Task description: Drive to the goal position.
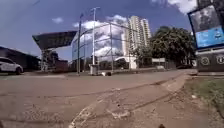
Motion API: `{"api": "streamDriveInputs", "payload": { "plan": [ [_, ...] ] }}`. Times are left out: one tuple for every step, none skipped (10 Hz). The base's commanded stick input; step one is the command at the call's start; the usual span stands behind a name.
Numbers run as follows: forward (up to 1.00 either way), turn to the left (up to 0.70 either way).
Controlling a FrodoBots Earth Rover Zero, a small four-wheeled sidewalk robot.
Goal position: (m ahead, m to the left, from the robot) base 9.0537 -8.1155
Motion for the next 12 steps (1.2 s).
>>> {"api": "streamDriveInputs", "payload": {
  "plan": [
    [0.70,0.00],
    [0.70,0.00],
    [0.70,0.00],
    [0.70,0.00],
    [0.70,0.00],
    [0.70,0.00],
    [0.70,0.00],
    [0.70,0.00],
    [0.70,0.00],
    [0.70,0.00],
    [0.70,0.00],
    [0.70,0.00]
  ]
}}
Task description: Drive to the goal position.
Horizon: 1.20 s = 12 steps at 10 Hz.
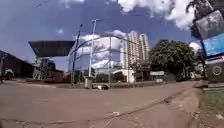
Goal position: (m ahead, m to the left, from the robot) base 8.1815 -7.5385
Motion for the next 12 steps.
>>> {"api": "streamDriveInputs", "payload": {
  "plan": [
    [0.70,0.00],
    [0.70,0.00],
    [0.70,0.00],
    [0.70,0.00],
    [0.70,0.00],
    [0.70,0.00],
    [0.70,0.00],
    [0.70,0.00],
    [0.70,0.00],
    [0.70,0.00],
    [0.70,-0.31],
    [0.70,-0.34]
  ]
}}
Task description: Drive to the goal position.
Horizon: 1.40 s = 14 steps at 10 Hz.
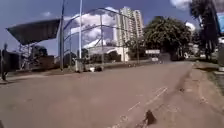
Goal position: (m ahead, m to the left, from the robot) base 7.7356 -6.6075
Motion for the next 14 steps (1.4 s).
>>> {"api": "streamDriveInputs", "payload": {
  "plan": [
    [0.70,-0.35],
    [0.70,-0.35],
    [0.70,-0.14],
    [0.70,0.00],
    [0.70,0.00],
    [0.70,0.00],
    [0.70,0.00],
    [0.70,0.00],
    [0.70,0.00],
    [0.70,0.00],
    [0.70,0.00],
    [0.70,0.00],
    [0.70,0.00],
    [0.70,0.00]
  ]
}}
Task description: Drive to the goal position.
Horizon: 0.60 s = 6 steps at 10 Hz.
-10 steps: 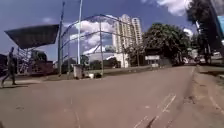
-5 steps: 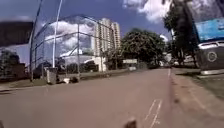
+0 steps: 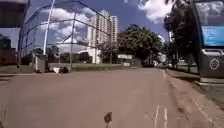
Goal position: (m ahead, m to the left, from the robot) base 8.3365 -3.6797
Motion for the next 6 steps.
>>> {"api": "streamDriveInputs", "payload": {
  "plan": [
    [0.70,0.00],
    [0.70,0.00],
    [0.70,0.00],
    [0.70,0.00],
    [0.70,0.00],
    [0.70,0.00]
  ]
}}
